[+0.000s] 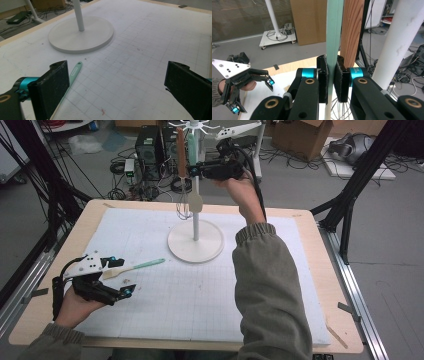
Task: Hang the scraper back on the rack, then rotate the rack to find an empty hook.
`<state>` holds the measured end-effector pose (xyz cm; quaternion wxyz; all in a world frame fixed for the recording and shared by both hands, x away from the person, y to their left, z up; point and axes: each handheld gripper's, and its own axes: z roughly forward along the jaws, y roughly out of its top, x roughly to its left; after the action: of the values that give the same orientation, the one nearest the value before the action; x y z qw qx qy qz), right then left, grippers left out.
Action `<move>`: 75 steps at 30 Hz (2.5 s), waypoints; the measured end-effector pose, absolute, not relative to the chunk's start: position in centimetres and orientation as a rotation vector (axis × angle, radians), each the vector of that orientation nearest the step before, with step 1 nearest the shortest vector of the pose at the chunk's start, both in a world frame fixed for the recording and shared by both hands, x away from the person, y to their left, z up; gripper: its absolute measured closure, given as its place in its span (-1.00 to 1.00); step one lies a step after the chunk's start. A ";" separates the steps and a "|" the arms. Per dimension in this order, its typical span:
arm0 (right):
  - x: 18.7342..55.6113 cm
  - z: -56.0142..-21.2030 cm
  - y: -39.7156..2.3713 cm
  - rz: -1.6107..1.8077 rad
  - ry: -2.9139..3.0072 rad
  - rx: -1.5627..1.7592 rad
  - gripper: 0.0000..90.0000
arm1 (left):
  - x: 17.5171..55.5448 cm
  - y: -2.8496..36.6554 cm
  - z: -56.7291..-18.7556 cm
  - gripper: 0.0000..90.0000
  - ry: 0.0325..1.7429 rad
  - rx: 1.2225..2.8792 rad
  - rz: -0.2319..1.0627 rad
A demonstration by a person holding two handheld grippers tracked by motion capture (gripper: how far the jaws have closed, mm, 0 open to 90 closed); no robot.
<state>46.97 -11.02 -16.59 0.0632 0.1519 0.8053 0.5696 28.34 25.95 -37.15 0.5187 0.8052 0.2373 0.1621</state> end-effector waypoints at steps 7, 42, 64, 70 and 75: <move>47.3 -16.7 -11.2 1.728 2.429 0.479 0.85 | 28.4 25.9 -37.2 -0.86 0.567 1.936 0.385; 45.3 -16.2 -14.1 1.741 2.348 0.493 0.84 | 28.9 26.6 -36.9 -0.86 0.570 1.925 0.394; 43.9 -15.2 -14.6 1.795 2.320 0.444 0.98 | 28.8 26.3 -36.6 -0.86 0.554 1.915 0.398; 43.9 -14.6 -15.0 1.806 2.301 0.451 0.98 | 28.9 26.3 -36.7 -0.86 0.555 1.916 0.392; 44.1 -14.0 -15.2 1.802 2.291 0.456 0.98 | 28.9 26.5 -36.6 -0.86 0.555 1.910 0.393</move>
<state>44.05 -15.17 -13.96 0.0956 0.1539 0.7729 0.6081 28.86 26.46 -36.61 0.5285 0.7998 0.2324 0.1644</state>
